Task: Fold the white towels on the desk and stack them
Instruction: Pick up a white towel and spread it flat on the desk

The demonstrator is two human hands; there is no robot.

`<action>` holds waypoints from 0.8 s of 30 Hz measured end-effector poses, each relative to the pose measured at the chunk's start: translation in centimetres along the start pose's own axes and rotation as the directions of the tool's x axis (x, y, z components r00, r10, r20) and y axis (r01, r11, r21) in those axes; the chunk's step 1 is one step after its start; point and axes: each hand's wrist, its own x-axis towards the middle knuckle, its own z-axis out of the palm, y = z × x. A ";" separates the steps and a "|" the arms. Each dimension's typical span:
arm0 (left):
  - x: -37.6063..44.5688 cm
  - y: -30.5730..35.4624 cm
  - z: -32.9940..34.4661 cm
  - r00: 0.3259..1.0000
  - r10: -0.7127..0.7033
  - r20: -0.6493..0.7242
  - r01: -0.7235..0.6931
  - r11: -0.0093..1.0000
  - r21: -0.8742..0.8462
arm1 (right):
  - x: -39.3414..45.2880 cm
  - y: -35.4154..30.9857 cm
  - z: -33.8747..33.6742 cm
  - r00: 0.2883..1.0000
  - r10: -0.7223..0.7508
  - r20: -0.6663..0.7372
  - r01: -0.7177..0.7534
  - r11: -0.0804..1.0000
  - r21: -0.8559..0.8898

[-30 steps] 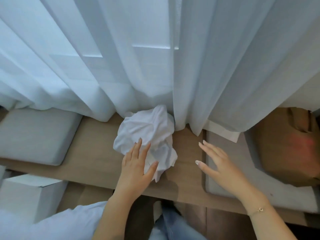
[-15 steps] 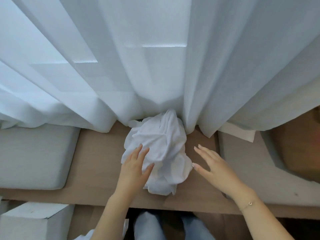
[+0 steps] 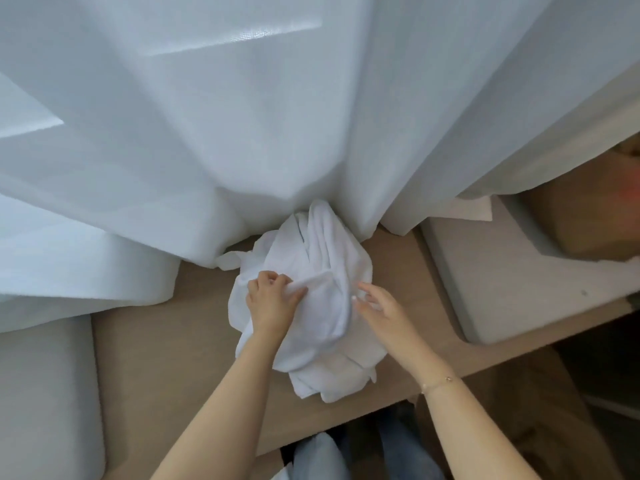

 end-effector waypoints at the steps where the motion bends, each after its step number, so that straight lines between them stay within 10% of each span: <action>1: 0.1 -0.2 0.1 1.000 0.019 -0.010 -0.019 0.999 -0.041 | 0.1 0.1 0.3 1.000 -0.005 0.000 0.005 1.000 0.007; 9: -8.4 1.4 -5.9 0.972 0.170 0.160 0.000 0.685 -0.728 | -2.4 1.0 -0.8 0.996 0.045 -0.074 -0.037 0.993 0.112; 24: -16.2 7.4 -19.9 0.869 0.466 0.168 -0.042 0.407 -0.913 | -5.6 -8.4 1.4 0.979 0.120 0.167 -0.206 0.542 0.815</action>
